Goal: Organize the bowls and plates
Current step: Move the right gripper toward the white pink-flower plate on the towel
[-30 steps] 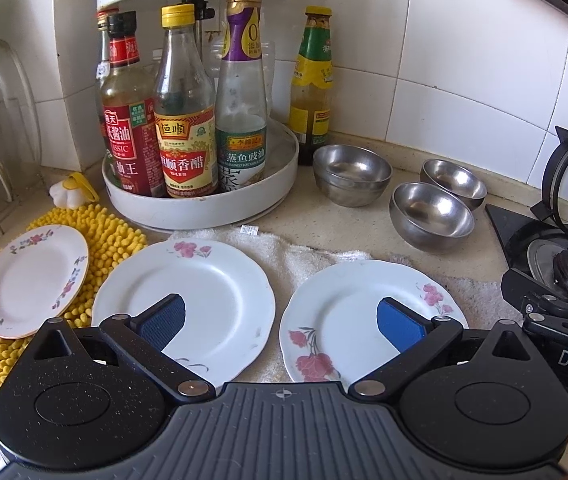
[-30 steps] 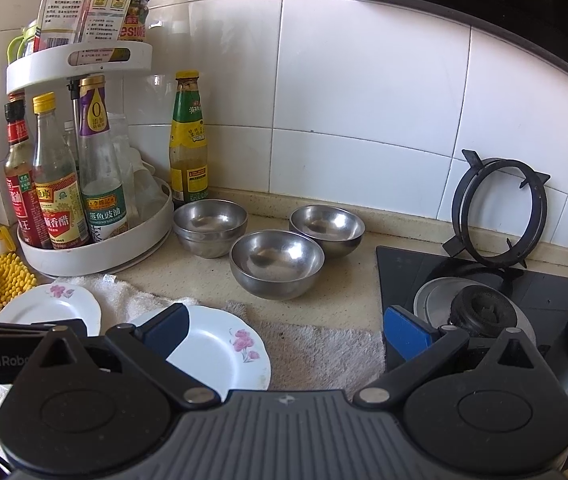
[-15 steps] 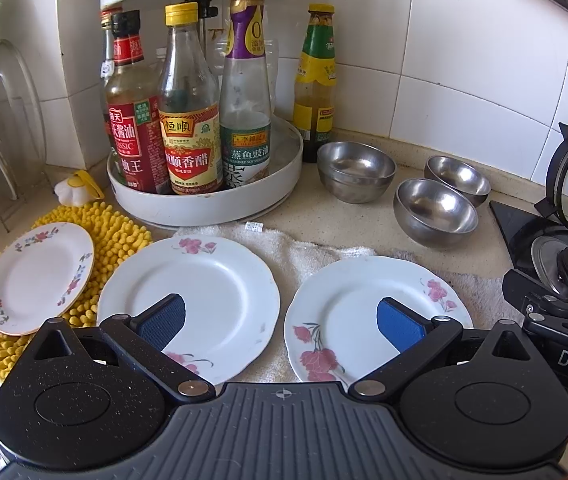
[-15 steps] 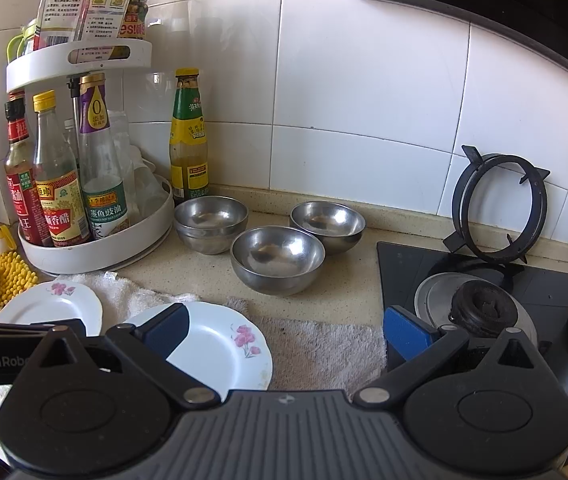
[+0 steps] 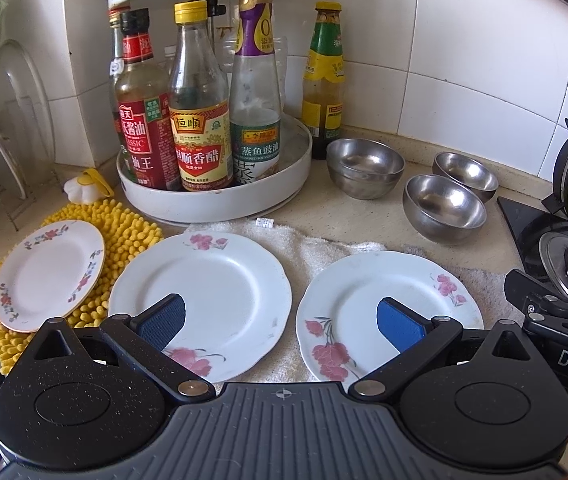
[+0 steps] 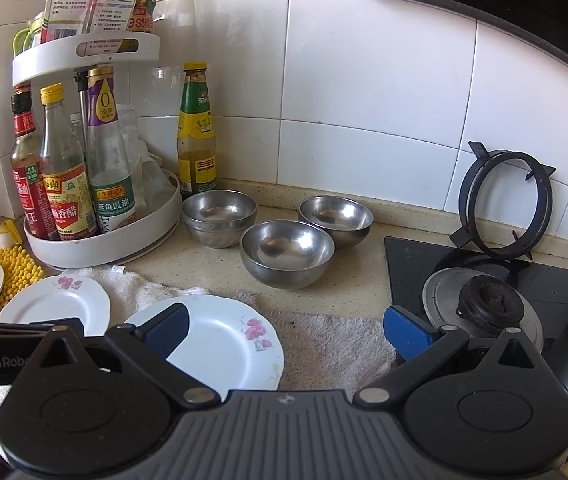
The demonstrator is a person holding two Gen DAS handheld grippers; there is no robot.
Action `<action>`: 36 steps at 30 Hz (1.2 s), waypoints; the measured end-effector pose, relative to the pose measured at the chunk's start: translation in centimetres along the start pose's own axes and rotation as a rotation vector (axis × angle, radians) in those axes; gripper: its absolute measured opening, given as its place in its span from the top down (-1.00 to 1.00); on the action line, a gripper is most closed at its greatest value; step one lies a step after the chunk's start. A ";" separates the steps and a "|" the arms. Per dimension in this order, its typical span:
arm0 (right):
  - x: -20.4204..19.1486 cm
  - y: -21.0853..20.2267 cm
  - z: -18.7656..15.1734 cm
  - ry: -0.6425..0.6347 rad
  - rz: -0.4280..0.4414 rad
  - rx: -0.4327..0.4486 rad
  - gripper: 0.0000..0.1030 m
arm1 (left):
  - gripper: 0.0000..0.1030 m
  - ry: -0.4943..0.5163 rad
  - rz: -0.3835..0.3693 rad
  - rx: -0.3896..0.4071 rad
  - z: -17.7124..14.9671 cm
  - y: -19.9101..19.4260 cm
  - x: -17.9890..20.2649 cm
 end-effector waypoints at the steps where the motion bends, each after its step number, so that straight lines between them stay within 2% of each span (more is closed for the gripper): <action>1: -0.1 0.0 0.0 -0.001 0.001 0.000 -1.00 | -1.00 -0.001 0.002 0.000 0.0 0.0 -0.1; 19: -1.1 -0.8 -0.4 -0.007 -0.013 -0.005 -1.00 | -1.00 -0.013 0.002 -0.003 -0.7 -0.5 -1.5; 28: -0.7 -0.4 -0.8 -0.013 -0.013 -0.025 -1.00 | -1.00 -0.027 -0.019 -0.057 -1.7 0.3 -1.4; 36: 0.3 1.1 -0.8 -0.021 0.006 -0.043 -1.00 | -1.00 -0.028 -0.008 -0.071 -1.7 1.0 -0.6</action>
Point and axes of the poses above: each gripper's, at about its wrist camera, not at the fingertips, and y roughly the way its jaws point, x to its right, z to its top, the point moved 9 cm from there along y, roughly the way its jaws point, and after that the axes turned 12 degrees about -y, right-handed, at the moved point
